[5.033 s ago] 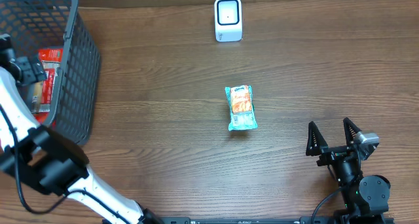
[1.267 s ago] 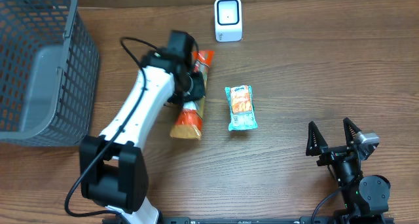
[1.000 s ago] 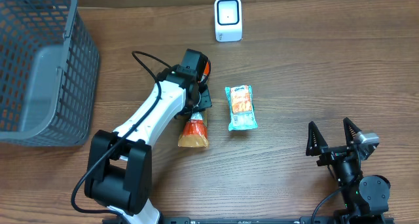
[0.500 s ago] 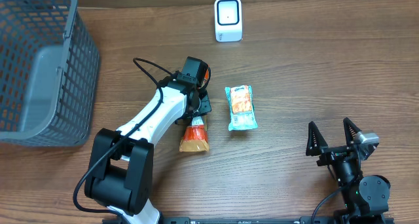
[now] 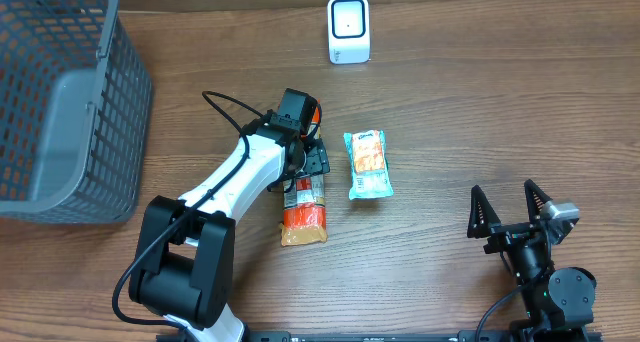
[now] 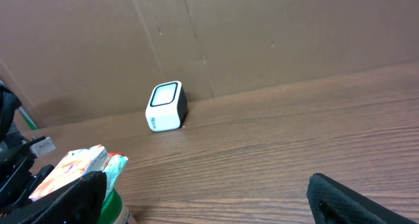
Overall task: Scan the item barcode
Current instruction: 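Carry the spaghetti pack out and lay it beside the tissue pack, then move the right gripper forward toward the tissue pack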
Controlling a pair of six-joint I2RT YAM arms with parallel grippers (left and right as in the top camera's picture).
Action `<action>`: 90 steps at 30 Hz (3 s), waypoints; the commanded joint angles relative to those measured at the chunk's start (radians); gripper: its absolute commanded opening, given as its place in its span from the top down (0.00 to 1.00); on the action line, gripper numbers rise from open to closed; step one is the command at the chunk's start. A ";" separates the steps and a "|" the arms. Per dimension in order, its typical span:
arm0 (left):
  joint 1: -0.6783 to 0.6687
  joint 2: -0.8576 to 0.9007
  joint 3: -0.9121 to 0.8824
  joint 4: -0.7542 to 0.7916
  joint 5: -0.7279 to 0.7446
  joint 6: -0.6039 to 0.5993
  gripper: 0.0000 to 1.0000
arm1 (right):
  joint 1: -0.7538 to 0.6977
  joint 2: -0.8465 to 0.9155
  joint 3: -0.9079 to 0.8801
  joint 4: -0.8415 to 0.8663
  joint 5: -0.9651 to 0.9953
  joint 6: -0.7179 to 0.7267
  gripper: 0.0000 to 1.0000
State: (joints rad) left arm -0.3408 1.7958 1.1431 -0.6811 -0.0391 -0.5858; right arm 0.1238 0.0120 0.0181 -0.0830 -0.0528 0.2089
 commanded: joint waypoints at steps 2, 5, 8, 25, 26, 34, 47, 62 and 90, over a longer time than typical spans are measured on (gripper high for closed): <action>-0.005 -0.018 -0.004 0.003 -0.012 0.053 0.14 | -0.007 -0.009 -0.010 0.002 -0.002 0.001 0.00; 0.005 -0.031 0.039 -0.027 -0.013 0.102 0.10 | -0.007 -0.009 -0.010 0.002 -0.002 0.001 0.00; 0.030 -0.058 0.150 -0.115 -0.015 0.132 0.05 | -0.007 -0.009 -0.010 0.002 -0.002 0.001 0.00; 0.360 -0.069 0.345 -0.365 -0.062 0.299 0.00 | -0.007 -0.009 -0.010 0.002 -0.002 0.001 0.00; 0.375 -0.069 0.345 -0.370 -0.065 0.303 0.00 | -0.007 -0.009 -0.010 0.002 -0.002 0.001 0.00; 0.460 -0.069 0.344 -0.388 -0.073 0.332 0.00 | -0.007 -0.009 -0.010 0.002 -0.002 0.001 0.00; 0.460 -0.069 0.344 -0.388 -0.072 0.332 0.00 | -0.007 -0.009 -0.010 0.003 -0.002 0.001 0.00; 0.460 -0.069 0.344 -0.388 -0.072 0.332 0.00 | -0.007 -0.009 -0.010 0.002 -0.002 0.002 0.00; 0.460 -0.069 0.344 -0.388 -0.072 0.332 0.00 | -0.007 0.727 1.275 -0.973 -0.049 0.000 0.00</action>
State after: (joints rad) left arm 0.1162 1.7325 1.4788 -1.0698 -0.1032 -0.2768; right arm 0.1238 0.6167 1.1454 -0.9829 -0.0692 0.2092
